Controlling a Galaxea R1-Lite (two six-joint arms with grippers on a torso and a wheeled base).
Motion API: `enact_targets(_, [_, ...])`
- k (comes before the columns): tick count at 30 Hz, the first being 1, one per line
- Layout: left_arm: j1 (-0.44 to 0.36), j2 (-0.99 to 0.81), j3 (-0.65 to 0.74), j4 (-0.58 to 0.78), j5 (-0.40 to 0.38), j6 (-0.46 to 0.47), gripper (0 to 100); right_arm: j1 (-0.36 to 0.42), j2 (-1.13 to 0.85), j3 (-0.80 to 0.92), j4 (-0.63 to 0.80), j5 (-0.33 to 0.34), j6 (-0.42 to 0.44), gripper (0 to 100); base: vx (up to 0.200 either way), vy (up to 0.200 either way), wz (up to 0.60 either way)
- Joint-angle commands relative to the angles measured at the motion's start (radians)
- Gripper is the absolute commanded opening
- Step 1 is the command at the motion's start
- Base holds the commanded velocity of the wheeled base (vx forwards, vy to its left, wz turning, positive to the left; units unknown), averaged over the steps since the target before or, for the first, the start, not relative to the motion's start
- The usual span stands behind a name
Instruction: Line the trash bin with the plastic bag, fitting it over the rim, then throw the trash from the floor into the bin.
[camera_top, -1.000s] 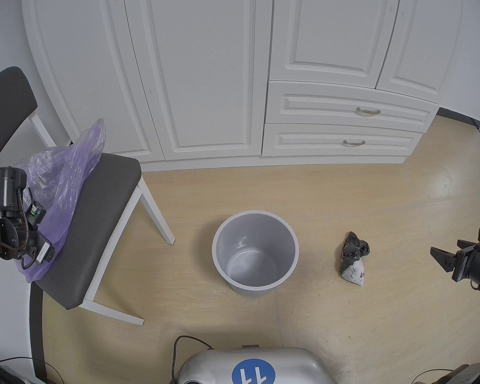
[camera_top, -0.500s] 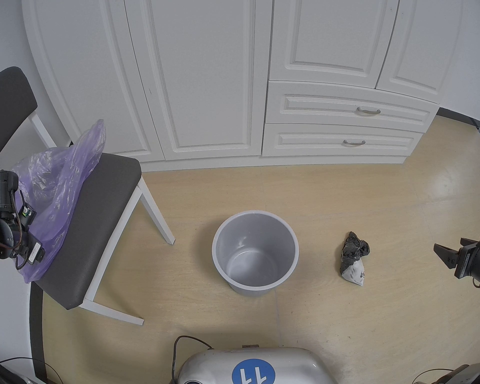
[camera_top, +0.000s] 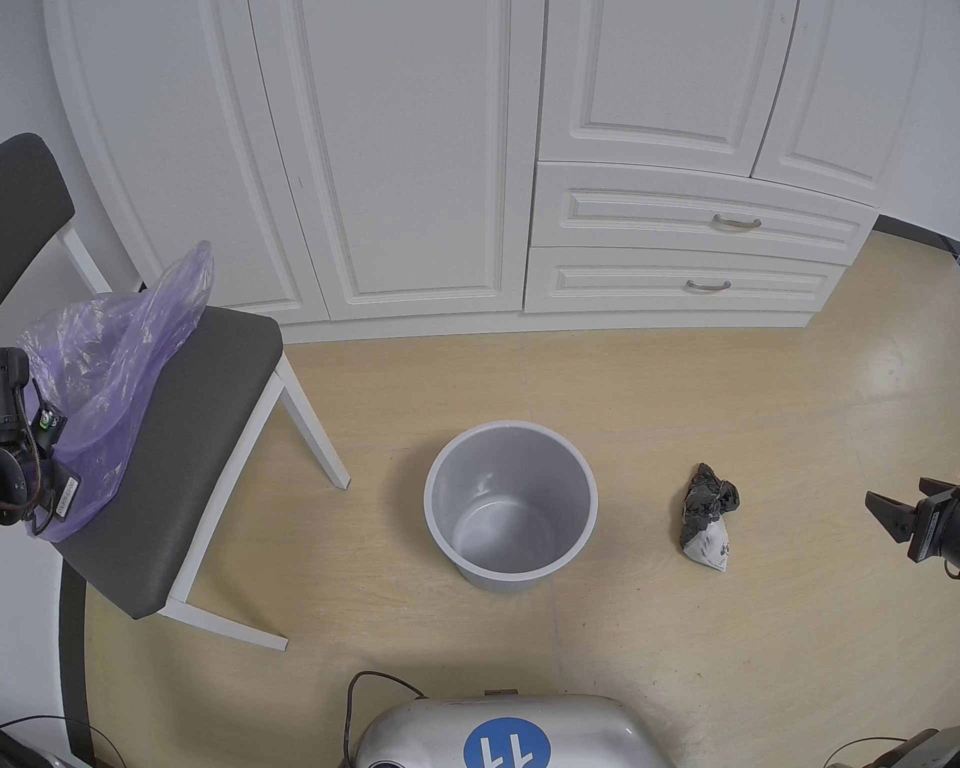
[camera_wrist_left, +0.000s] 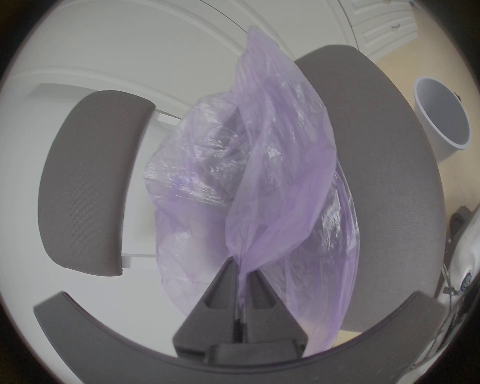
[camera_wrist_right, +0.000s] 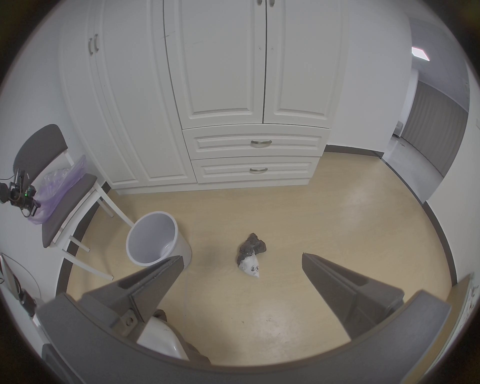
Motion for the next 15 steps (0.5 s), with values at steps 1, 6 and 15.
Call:
enact_targets(1, [0.020, -0.044, 0.053, -0.082, -0.025, 0.006, 0, 0.015, -0.012, 0.014, -0.001, 0.002, -0.005, 100, 0.000, 0.000, 0.00])
enact_targets(6, [0.017, -0.102, 0.092, -0.116, -0.149, 0.000, 0, 0.016, -0.045, 0.032, -0.002, 0.000, -0.063, 100, 0.000, 0.000, 0.00])
enact_targets(15, [-0.098, -0.257, 0.135, -0.111, -0.186, -0.046, 0, 0.065, -0.059, 0.043, 0.001, 0.000, -0.092, 100, 0.000, 0.000, 0.00])
